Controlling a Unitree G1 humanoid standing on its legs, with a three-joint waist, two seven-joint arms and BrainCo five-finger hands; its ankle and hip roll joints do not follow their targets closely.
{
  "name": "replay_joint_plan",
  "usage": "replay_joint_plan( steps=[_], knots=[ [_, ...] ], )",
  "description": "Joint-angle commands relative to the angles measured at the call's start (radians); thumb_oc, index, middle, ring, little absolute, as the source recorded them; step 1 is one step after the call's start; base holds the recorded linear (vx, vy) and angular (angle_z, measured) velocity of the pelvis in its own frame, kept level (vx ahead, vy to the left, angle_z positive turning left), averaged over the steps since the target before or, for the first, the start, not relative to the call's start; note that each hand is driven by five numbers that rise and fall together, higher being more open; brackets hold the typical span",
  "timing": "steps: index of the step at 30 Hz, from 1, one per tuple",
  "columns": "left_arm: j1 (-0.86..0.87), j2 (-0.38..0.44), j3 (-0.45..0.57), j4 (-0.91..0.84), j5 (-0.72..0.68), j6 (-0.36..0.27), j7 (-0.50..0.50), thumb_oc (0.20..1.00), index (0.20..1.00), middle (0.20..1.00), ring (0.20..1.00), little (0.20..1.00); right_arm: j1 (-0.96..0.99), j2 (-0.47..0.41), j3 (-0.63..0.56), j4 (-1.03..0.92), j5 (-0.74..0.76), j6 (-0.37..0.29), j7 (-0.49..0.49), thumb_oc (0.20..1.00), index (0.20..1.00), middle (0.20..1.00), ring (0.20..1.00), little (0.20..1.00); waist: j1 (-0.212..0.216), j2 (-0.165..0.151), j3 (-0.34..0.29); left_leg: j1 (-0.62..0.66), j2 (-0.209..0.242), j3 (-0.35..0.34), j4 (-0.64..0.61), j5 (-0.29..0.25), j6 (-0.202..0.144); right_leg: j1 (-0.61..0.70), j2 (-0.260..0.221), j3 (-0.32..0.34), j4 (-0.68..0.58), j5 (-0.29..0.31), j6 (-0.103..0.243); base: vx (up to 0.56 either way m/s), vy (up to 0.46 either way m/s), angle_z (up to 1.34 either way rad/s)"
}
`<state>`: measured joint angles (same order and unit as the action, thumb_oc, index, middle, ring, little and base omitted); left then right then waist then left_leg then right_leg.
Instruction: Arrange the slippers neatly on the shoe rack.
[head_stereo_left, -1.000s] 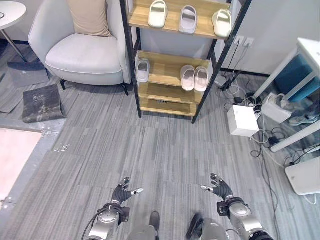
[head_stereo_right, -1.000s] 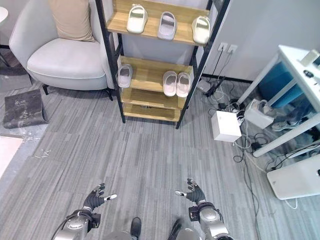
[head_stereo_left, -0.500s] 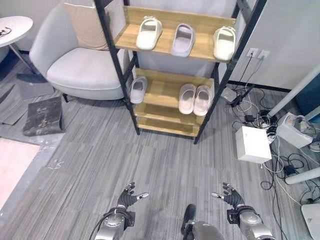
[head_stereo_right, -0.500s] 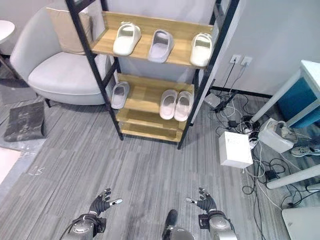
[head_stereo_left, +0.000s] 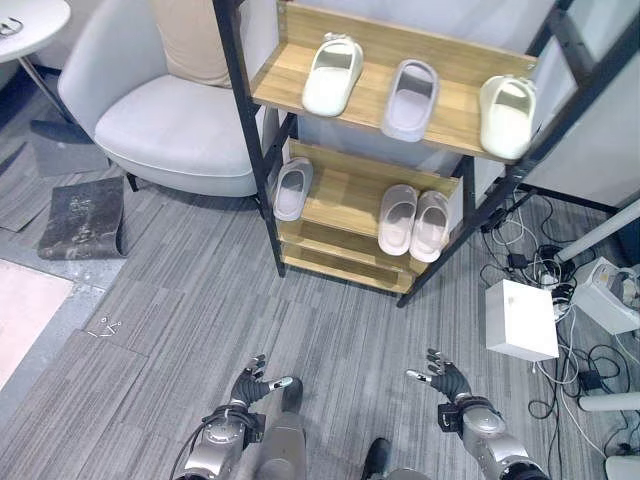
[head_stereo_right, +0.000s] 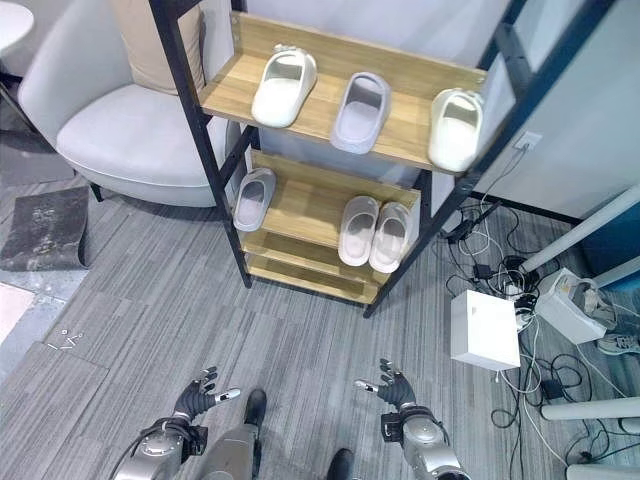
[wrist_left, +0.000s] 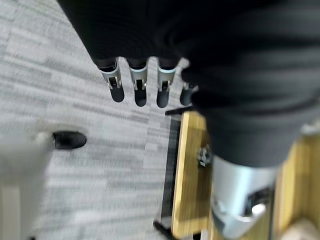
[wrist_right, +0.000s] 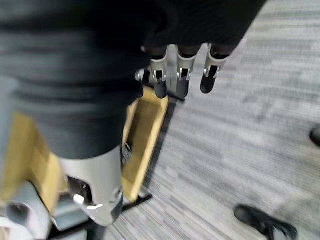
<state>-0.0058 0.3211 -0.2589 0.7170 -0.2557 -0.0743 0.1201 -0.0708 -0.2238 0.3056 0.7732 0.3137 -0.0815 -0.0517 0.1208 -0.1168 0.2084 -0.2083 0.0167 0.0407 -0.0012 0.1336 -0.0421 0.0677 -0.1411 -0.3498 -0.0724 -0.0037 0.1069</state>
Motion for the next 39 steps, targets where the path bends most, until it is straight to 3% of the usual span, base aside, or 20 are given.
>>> replay_joint_plan(
  steps=[1,5,6,8,10,12,13,14,15,16,18,21,27,28,29,31,34,36,37,39],
  knots=[
    [0.021,0.023,0.004,-0.061,0.01,-0.031,0.006,1.0,1.0,1.0,1.0,1.0,-0.023,-0.036,-0.024,-0.064,-0.009,-0.041,-0.009,1.0,1.0,1.0,1.0,1.0,0.037,-0.005,-0.018,-0.015,0.001,-0.073,-0.027,-0.009,-0.03,0.019,0.095,-0.005,0.039,-0.055,-0.002,0.19,0.106,-0.37],
    [0.034,0.03,0.017,-0.06,0.006,-0.03,0.012,1.0,1.0,1.0,1.0,1.0,-0.034,-0.019,-0.019,-0.059,-0.018,-0.035,-0.001,1.0,1.0,1.0,1.0,1.0,0.053,-0.014,-0.034,0.014,-0.02,-0.047,-0.017,-0.044,0.004,-0.006,0.063,0.006,0.164,-0.075,0.03,0.22,0.238,-0.2],
    [0.034,0.03,0.019,-0.056,0.0,-0.03,0.014,1.0,1.0,1.0,1.0,1.0,-0.041,-0.009,-0.02,-0.049,-0.028,-0.026,0.004,1.0,1.0,1.0,1.0,1.0,0.053,-0.006,-0.026,0.047,-0.02,-0.025,-0.01,-0.07,0.028,-0.06,0.007,-0.018,0.305,-0.023,0.077,0.18,0.241,-0.8],
    [0.04,0.029,0.016,-0.07,-0.008,-0.03,0.011,1.0,1.0,1.0,1.0,1.0,-0.033,-0.007,-0.028,-0.054,-0.037,-0.019,0.012,1.0,1.0,1.0,1.0,1.0,0.039,0.009,-0.017,0.106,-0.036,-0.011,-0.017,-0.102,0.057,-0.1,-0.053,-0.044,0.461,0.059,0.126,0.27,0.327,-0.82],
    [0.041,0.029,0.007,-0.076,-0.007,-0.028,0.005,1.0,1.0,1.0,1.0,1.0,-0.017,-0.004,-0.044,-0.044,-0.039,-0.013,0.008,1.0,1.0,1.0,1.0,1.0,0.018,0.03,-0.001,0.17,-0.041,-0.012,-0.025,-0.138,0.076,-0.143,-0.106,-0.09,0.538,0.113,0.129,0.29,0.22,-0.19],
    [0.044,0.027,0.006,-0.075,-0.006,-0.029,0.001,1.0,1.0,1.0,1.0,1.0,-0.007,-0.005,-0.05,-0.043,-0.04,-0.013,0.008,1.0,1.0,1.0,1.0,1.0,0.013,0.03,0.001,0.185,-0.044,-0.012,-0.028,-0.148,0.077,-0.142,-0.125,-0.113,0.501,0.121,0.124,0.24,0.01,0.13],
    [0.039,0.023,-0.002,-0.065,-0.005,-0.028,-0.006,1.0,1.0,1.0,1.0,1.0,0.009,-0.019,-0.062,-0.048,-0.028,-0.013,0.01,1.0,1.0,1.0,1.0,1.0,-0.003,0.021,0.001,0.199,-0.054,-0.028,-0.023,-0.169,0.062,-0.155,-0.123,-0.102,0.285,0.113,0.099,0.23,-0.066,0.1],
    [0.039,0.023,-0.003,-0.064,-0.005,-0.028,-0.006,1.0,1.0,1.0,1.0,1.0,0.009,-0.019,-0.062,-0.048,-0.028,-0.013,0.01,1.0,1.0,1.0,1.0,1.0,-0.002,0.023,0.002,0.201,-0.051,-0.028,-0.023,-0.171,0.061,-0.151,-0.12,-0.102,0.28,0.115,0.098,0.3,-0.092,0.05],
    [0.034,0.022,-0.008,-0.066,0.001,-0.026,-0.006,1.0,1.0,1.0,1.0,1.0,0.012,-0.023,-0.065,-0.05,-0.029,-0.015,0.007,1.0,1.0,1.0,1.0,1.0,-0.009,0.018,0.003,0.202,-0.056,-0.035,-0.019,-0.174,0.054,-0.17,-0.117,-0.079,0.196,0.123,0.096,0.25,-0.09,0.07],
    [0.026,0.017,-0.006,-0.06,0.012,-0.027,-0.009,1.0,1.0,1.0,1.0,1.0,0.017,-0.026,-0.07,-0.044,-0.029,-0.014,0.001,1.0,1.0,1.0,1.0,1.0,-0.02,0.022,0.004,0.219,-0.047,-0.046,-0.014,-0.192,0.042,-0.201,-0.131,-0.057,0.086,0.176,0.108,0.24,-0.088,0.03],
    [0.022,0.017,0.001,-0.066,0.019,-0.027,-0.009,1.0,1.0,1.0,1.0,1.0,0.018,-0.029,-0.072,-0.051,-0.039,-0.009,-0.005,1.0,1.0,1.0,1.0,1.0,-0.026,0.023,0.007,0.24,-0.047,-0.05,-0.008,-0.215,0.037,-0.223,-0.135,-0.044,0.05,0.214,0.121,0.31,-0.083,0.14],
    [0.019,0.01,0.008,-0.053,0.018,-0.033,-0.01,1.0,1.0,1.0,1.0,1.0,0.023,-0.029,-0.072,-0.044,-0.039,-0.011,0.001,1.0,1.0,1.0,1.0,1.0,-0.024,0.013,-0.003,0.262,-0.054,-0.051,-0.005,-0.242,0.033,-0.199,-0.127,-0.065,0.029,0.216,0.116,0.31,-0.065,0.26],
    [0.012,-0.005,-0.008,-0.029,0.022,-0.023,-0.012,1.0,1.0,1.0,1.0,1.0,0.025,-0.039,-0.073,-0.018,-0.021,-0.016,-0.006,1.0,1.0,1.0,1.0,1.0,-0.025,0.016,-0.043,0.286,-0.016,-0.061,0.082,-0.307,-0.012,-0.14,-0.066,-0.13,0.027,0.141,0.074,0.31,-0.099,0.14],
    [0.008,-0.004,-0.011,-0.032,0.02,-0.023,-0.011,1.0,1.0,1.0,1.0,1.0,0.023,-0.043,-0.071,-0.019,-0.02,-0.019,-0.006,1.0,1.0,1.0,1.0,1.0,-0.027,0.015,-0.043,0.263,-0.014,-0.062,0.161,-0.283,-0.031,-0.129,-0.057,-0.136,0.027,0.128,0.061,0.16,-0.069,0.01],
    [0.008,-0.004,-0.011,-0.032,0.02,-0.023,-0.011,1.0,1.0,1.0,1.0,1.0,0.023,-0.043,-0.071,-0.019,-0.02,-0.019,-0.006,1.0,1.0,1.0,1.0,1.0,-0.028,0.015,-0.044,0.261,-0.014,-0.062,0.161,-0.282,-0.031,-0.13,-0.058,-0.137,0.027,0.127,0.061,0.15,-0.085,0.09],
    [-0.013,-0.008,-0.023,-0.033,0.003,-0.034,-0.005,1.0,1.0,1.0,1.0,1.0,0.011,-0.057,-0.061,-0.033,0.003,-0.031,-0.004,1.0,1.0,1.0,1.0,1.0,-0.008,0.015,-0.009,0.165,-0.018,-0.062,0.363,-0.23,-0.071,-0.091,-0.042,-0.145,0.018,0.1,0.03,0.12,-0.086,0.1],
    [-0.024,-0.006,-0.033,-0.045,-0.011,-0.04,0.0,1.0,1.0,1.0,1.0,1.0,0.005,-0.064,-0.056,-0.034,0.007,-0.033,-0.009,1.0,1.0,1.0,1.0,1.0,0.003,0.01,0.006,0.108,-0.012,-0.051,0.408,-0.209,-0.077,-0.076,-0.031,-0.158,0.005,0.082,0.014,0.08,-0.046,-0.05],
    [-0.026,-0.013,-0.033,-0.048,-0.014,-0.038,0.0,1.0,1.0,1.0,1.0,1.0,-0.004,-0.065,-0.054,-0.027,0.007,-0.03,-0.01,1.0,1.0,1.0,1.0,1.0,0.012,0.004,-0.002,0.074,-0.006,-0.014,0.263,-0.247,-0.052,-0.066,-0.023,-0.166,-0.015,0.06,0.024,0.22,0.028,0.23],
    [-0.019,-0.012,-0.028,-0.051,-0.008,-0.037,0.003,1.0,1.0,1.0,1.0,1.0,-0.004,-0.063,-0.046,-0.032,-0.002,-0.031,-0.007,1.0,1.0,1.0,1.0,1.0,0.019,0.02,-0.015,0.059,0.019,-0.017,0.118,-0.199,-0.046,-0.061,0.0,-0.151,-0.015,0.037,0.037,0.15,0.079,0.31],
    [-0.017,-0.012,-0.026,-0.059,0.001,-0.033,0.004,1.0,1.0,1.0,1.0,1.0,-0.002,-0.064,-0.041,-0.034,-0.009,-0.031,-0.006,1.0,1.0,1.0,1.0,1.0,0.022,0.025,-0.018,0.037,0.017,-0.012,0.065,-0.132,-0.041,-0.066,0.002,-0.155,-0.015,0.041,0.032,0.1,0.081,0.15]
  ],
)
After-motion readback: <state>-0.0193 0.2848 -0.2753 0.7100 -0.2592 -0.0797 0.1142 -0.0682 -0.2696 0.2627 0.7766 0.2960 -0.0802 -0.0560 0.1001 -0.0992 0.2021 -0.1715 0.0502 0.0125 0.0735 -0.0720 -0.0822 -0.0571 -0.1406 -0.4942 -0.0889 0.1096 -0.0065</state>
